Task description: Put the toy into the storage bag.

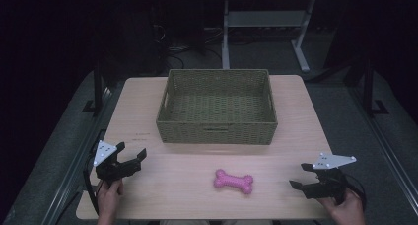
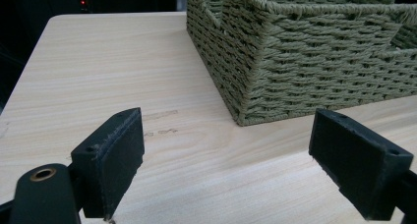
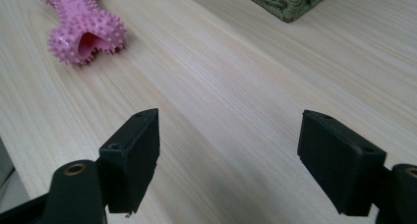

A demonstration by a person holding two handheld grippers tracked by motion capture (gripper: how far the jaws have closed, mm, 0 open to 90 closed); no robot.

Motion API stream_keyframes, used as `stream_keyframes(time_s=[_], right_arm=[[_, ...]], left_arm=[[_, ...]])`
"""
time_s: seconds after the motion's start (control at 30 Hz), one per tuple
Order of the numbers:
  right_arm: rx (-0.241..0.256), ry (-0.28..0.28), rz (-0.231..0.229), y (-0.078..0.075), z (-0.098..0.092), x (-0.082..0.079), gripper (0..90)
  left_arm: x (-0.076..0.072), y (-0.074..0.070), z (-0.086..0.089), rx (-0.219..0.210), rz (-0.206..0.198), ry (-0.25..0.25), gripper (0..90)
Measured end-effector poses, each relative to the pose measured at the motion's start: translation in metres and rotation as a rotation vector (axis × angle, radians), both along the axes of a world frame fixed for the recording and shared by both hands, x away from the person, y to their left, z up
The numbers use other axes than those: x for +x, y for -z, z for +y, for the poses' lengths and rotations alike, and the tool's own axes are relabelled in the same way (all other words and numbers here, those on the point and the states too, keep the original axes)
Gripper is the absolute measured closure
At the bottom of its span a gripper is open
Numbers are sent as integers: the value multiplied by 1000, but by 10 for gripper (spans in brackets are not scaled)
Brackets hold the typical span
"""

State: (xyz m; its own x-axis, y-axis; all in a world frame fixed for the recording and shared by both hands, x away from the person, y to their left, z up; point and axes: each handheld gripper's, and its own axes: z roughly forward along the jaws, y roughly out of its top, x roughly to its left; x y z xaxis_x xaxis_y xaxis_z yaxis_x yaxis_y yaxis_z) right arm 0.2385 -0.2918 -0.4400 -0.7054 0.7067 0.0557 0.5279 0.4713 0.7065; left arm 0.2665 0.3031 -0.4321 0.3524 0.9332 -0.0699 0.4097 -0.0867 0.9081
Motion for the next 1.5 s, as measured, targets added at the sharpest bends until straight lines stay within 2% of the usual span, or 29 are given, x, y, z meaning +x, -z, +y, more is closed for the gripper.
stream_keyframes(time_s=[0.1,0.4,0.53,1.17,1.5], right_arm=[[-10,-15,-10,-3,4,-1,235],[-34,-89,38,-13,27,4,222],[-33,-122,30,-17,33,6,220],[-67,-220,71,-27,59,14,211],[-102,-269,91,-32,72,17,212]], left_arm=[[1,1,0,2,7,3,130],[-1,0,2,-12,-4,5,130],[-1,0,1,-11,-5,5,130],[-3,-1,0,-8,-13,13,130],[-3,-1,1,-12,-20,13,130]])
